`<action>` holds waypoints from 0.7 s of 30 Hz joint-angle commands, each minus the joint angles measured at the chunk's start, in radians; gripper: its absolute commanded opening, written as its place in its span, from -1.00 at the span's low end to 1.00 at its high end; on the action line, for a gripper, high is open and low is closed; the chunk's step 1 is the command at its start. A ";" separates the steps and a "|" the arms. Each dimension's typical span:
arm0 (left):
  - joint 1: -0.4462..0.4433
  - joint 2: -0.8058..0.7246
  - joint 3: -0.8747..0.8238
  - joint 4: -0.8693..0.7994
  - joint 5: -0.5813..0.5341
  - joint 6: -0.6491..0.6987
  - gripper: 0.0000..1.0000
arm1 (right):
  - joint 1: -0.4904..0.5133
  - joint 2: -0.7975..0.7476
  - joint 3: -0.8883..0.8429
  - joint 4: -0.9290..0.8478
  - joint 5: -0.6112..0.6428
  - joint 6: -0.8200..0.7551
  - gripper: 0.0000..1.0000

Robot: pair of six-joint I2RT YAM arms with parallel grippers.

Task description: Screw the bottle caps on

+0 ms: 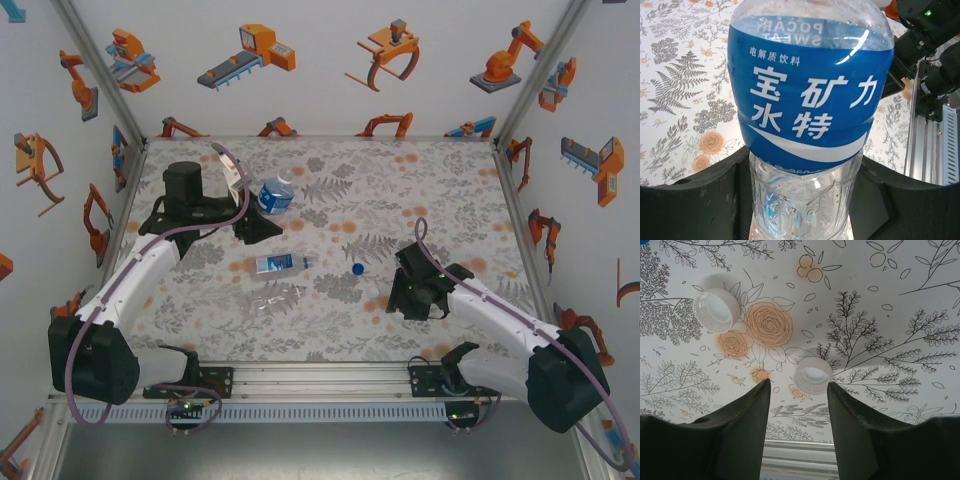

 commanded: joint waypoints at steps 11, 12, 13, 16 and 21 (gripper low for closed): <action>-0.011 0.011 0.008 -0.014 0.010 0.008 -1.00 | 0.007 0.013 -0.024 -0.003 0.012 0.015 -0.04; -0.011 0.011 0.008 -0.016 0.010 0.008 -1.00 | 0.006 0.014 -0.028 -0.002 0.013 0.014 -0.04; -0.011 0.011 0.009 -0.015 0.011 0.009 -1.00 | 0.007 0.015 -0.030 0.001 0.013 0.015 -0.04; -0.012 0.012 0.009 -0.019 0.010 0.011 -1.00 | 0.007 0.019 -0.041 0.011 0.011 0.016 -0.04; -0.013 0.013 0.010 -0.023 0.010 0.015 -1.00 | 0.007 0.016 -0.033 0.001 0.015 0.019 -0.04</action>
